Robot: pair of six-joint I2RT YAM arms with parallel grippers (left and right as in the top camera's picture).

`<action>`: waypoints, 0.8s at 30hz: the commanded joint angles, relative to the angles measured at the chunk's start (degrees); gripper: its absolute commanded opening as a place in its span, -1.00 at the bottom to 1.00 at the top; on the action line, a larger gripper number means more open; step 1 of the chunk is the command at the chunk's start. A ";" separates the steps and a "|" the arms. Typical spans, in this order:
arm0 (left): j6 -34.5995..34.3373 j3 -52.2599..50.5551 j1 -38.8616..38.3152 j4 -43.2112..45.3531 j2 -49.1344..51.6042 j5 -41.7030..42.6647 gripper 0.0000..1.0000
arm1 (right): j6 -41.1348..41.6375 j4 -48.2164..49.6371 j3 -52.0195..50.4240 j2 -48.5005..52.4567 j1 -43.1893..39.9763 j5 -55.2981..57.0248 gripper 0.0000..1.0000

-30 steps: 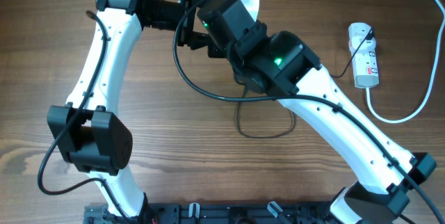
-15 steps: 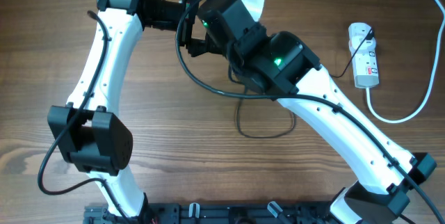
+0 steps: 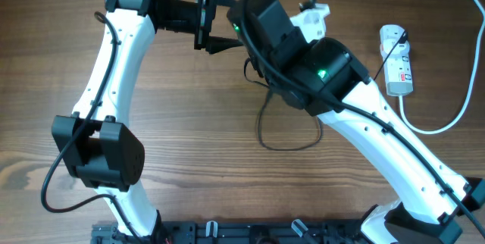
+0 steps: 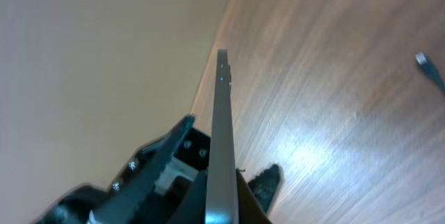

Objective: Plug charger to phone and switch on socket

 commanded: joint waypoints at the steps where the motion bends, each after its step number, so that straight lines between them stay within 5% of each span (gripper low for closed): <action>1: -1.64 1.01 -0.15 0.02 -1.70 1.18 0.20 | 12.44 -1.03 1.18 -1.36 -0.26 1.42 -0.88; 24: -3.10 1.01 -0.15 0.02 -1.70 5.81 -0.14 | 16.52 0.68 1.14 -0.70 -0.26 -1.42 -0.91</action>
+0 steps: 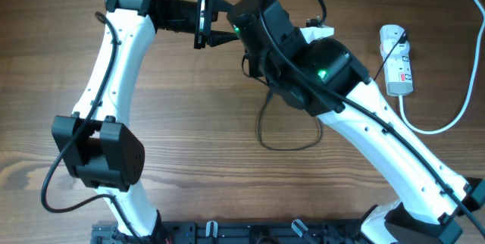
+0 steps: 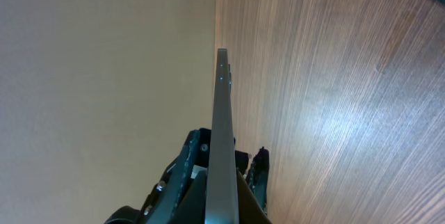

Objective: Plug charger to phone and switch on socket

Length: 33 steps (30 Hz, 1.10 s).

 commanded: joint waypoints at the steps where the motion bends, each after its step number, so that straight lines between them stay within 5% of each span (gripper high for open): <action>1: -0.31 0.96 -0.15 0.00 -1.70 2.60 -0.16 | 0.83 0.72 1.14 -0.59 -0.26 -0.28 -0.91; 12: -0.28 0.96 -0.15 0.02 -1.70 2.56 -0.37 | 0.81 0.76 1.14 0.63 -0.26 -0.31 -0.91; 15: -0.31 0.96 -0.15 0.00 -1.70 2.56 -0.65 | 0.81 0.94 1.11 0.63 -0.26 -0.31 -0.90; 20: -0.31 0.96 -0.15 0.00 -1.70 2.56 -0.81 | -0.42 0.85 1.14 0.61 -0.24 -0.31 -0.67; 27: 0.35 0.96 -0.13 0.28 -1.70 0.35 -0.92 | -13.22 0.92 1.14 -1.14 -0.26 4.57 0.60; 33: 5.73 0.96 0.15 0.63 -1.70 -9.01 -0.92 | -33.62 0.22 1.14 -8.09 -0.90 14.03 1.00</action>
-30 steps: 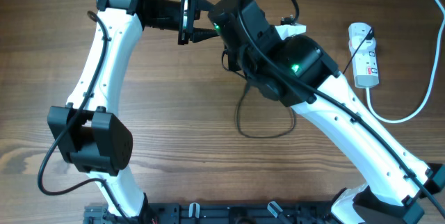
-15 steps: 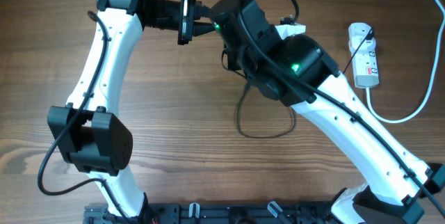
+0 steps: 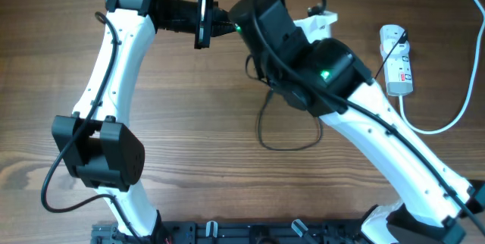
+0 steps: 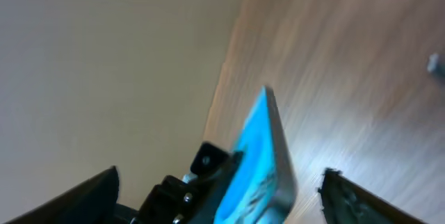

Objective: Plug charger to phone and switch on socket

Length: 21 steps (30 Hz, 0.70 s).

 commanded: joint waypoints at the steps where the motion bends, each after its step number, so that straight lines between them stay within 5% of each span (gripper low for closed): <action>1: 6.93 0.96 0.42 0.68 -1.70 -7.63 -0.92 | -21.92 -0.79 1.14 -8.13 -1.36 8.20 0.99; 5: 16.24 0.96 3.08 1.01 -1.70 -17.03 -0.92 | -50.95 -2.93 1.14 -13.27 -7.21 -3.72 0.99; 8: 23.04 0.96 5.14 -0.15 -1.70 -24.48 -0.92 | -62.47 -8.35 1.09 -13.44 -12.13 -13.07 0.99; 14: 28.15 0.92 6.54 -5.86 -1.70 -40.85 -0.92 | -65.11 -14.78 -4.07 -8.22 -15.82 -17.66 0.99; 21: 28.11 0.92 6.56 -9.40 -1.70 -57.61 -0.92 | -64.89 -9.57 -13.70 5.03 -15.82 -32.35 0.96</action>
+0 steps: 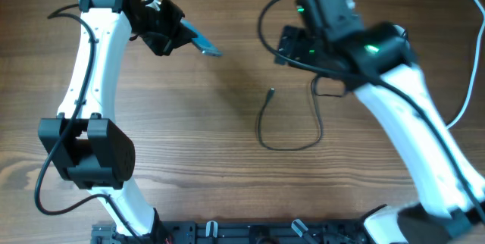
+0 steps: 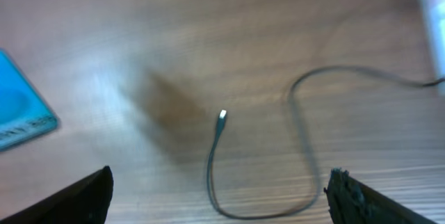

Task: Plug charger to phone and switch on socket
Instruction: 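Pull the right gripper back toward the cable, left gripper holding phone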

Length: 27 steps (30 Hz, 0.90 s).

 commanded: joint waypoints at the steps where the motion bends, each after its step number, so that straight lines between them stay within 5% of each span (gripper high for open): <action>1: 1.95 0.92 -0.13 -1.60 -1.70 -13.38 -0.92 | -1.51 2.23 -4.35 8.15 -0.13 -11.89 0.81; 2: 1.95 0.92 -0.13 -2.16 -1.70 -15.96 -0.92 | -0.79 2.23 -4.72 10.75 -0.13 -12.63 0.68; 13: 1.97 0.92 -0.02 -3.06 -1.70 -22.80 -0.92 | 7.41 2.54 -4.81 26.93 0.74 -14.58 0.58; 19: 1.99 0.92 -0.02 -3.04 -1.68 -25.33 -0.92 | 10.21 3.91 -4.90 30.97 0.79 -14.58 -0.07; 27: 1.99 0.92 -0.04 -2.99 -1.68 -25.31 -0.92 | 10.93 5.95 -5.73 31.43 0.92 -11.10 -0.13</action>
